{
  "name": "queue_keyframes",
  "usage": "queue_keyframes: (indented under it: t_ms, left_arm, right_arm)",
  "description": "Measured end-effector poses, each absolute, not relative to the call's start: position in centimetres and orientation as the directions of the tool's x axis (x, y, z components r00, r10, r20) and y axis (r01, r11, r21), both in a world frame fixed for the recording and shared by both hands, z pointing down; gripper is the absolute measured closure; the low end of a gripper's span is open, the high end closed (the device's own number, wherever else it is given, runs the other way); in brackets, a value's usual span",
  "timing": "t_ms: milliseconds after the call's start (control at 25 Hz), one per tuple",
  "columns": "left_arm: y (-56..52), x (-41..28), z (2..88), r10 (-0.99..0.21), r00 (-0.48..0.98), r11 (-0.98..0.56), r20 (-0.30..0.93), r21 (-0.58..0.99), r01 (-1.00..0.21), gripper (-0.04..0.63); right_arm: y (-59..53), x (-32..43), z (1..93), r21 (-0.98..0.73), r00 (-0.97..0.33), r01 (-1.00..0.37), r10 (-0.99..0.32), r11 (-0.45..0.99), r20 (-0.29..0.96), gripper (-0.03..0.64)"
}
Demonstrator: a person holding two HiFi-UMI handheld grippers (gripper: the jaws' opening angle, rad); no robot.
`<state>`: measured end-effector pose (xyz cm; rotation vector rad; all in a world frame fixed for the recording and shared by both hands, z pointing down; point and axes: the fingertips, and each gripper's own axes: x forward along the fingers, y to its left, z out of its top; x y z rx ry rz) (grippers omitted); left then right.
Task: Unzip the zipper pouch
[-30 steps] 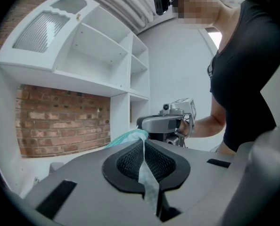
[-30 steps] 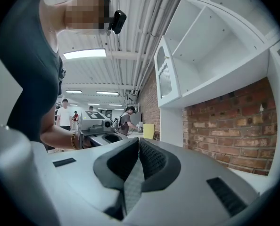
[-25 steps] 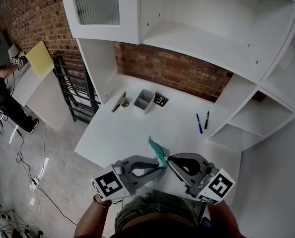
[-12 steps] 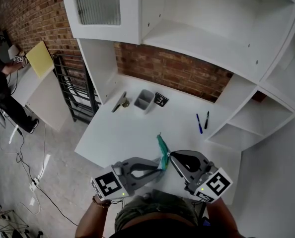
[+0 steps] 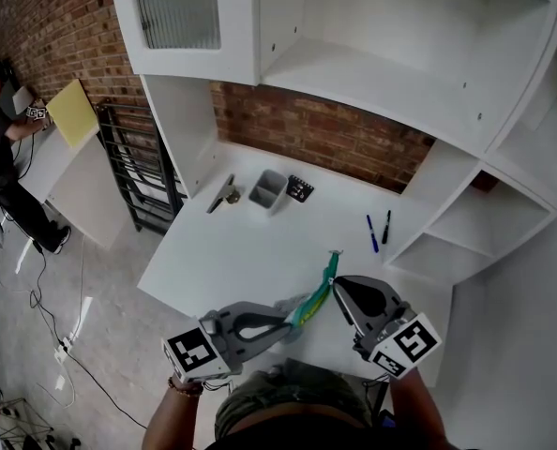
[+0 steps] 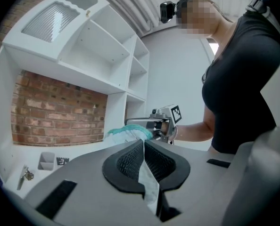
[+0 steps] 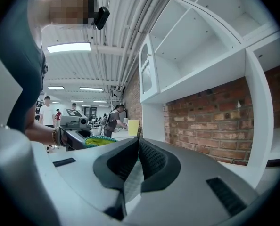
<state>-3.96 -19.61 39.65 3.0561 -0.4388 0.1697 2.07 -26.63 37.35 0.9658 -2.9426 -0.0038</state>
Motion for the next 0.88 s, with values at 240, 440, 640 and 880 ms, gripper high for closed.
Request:
queue_keyframes:
  t_ms: [240,440,640,880]
  left_arm:
    - [-19.6,-4.1,39.4,-0.294,0.949,-0.952,0.112,0.051,-0.301,0.586]
    - [-19.5,-4.7,39.6,-0.299,0.947,-0.95,0.114,0.051,-0.307,0.586]
    - [-19.5,-5.4,39.7,-0.318,0.942,-0.942,0.11,0.076,-0.327,0.586]
    - [-19.3,-6.1,40.2,-0.32,0.94,-0.94,0.123,0.085,-0.331,0.586]
  right_arm:
    - [-26.7,2.4,37.7,0.028,-0.795,-0.604,-0.604,0.797,0.051,0.611]
    - [-27.3,3.1,37.9,0.024,-0.781,-0.622,-0.622,0.783,0.052,0.611]
    - [-27.8,4.0,38.1,0.025,-0.761,-0.646,-0.646,0.763,0.058,0.611]
    - [-28.3,4.6,38.2,0.039,-0.744,-0.664,-0.665,0.747,0.062,0.611]
